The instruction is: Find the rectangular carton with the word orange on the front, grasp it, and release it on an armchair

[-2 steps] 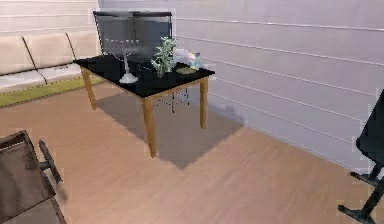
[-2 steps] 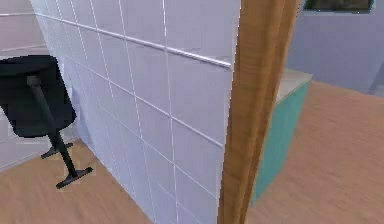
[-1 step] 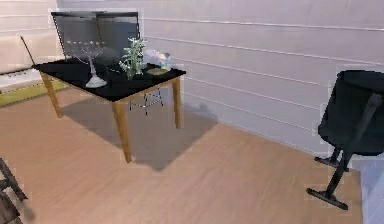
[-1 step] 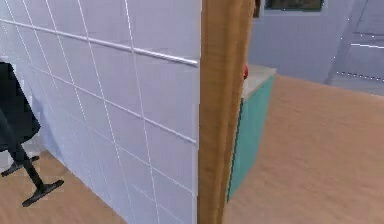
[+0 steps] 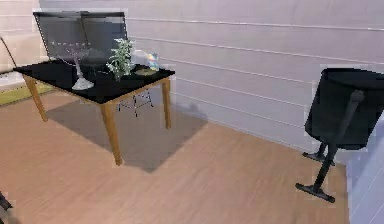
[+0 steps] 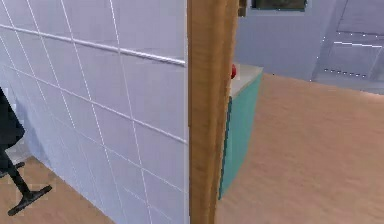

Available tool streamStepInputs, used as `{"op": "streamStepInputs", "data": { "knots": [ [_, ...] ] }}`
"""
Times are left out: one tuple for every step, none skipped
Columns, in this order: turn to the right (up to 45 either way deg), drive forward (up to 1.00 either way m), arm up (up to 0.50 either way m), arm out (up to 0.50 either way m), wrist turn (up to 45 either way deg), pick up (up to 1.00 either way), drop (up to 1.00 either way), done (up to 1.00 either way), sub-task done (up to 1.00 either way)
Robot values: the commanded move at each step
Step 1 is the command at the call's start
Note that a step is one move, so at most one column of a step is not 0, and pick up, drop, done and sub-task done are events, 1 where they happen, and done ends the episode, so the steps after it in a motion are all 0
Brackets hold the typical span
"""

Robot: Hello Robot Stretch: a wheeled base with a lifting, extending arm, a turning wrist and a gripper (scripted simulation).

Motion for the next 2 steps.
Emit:
{"op": "streamStepInputs", "data": {
  "knots": [
    [0.0, 1.00, 0.00, 0.00, 0.0, 0.00, 0.00, 0.00, 0.00],
    [0.0, 0.60, 0.00, 0.00, 0.0, 0.00, 0.00, 0.00, 0.00]
  ]
}}
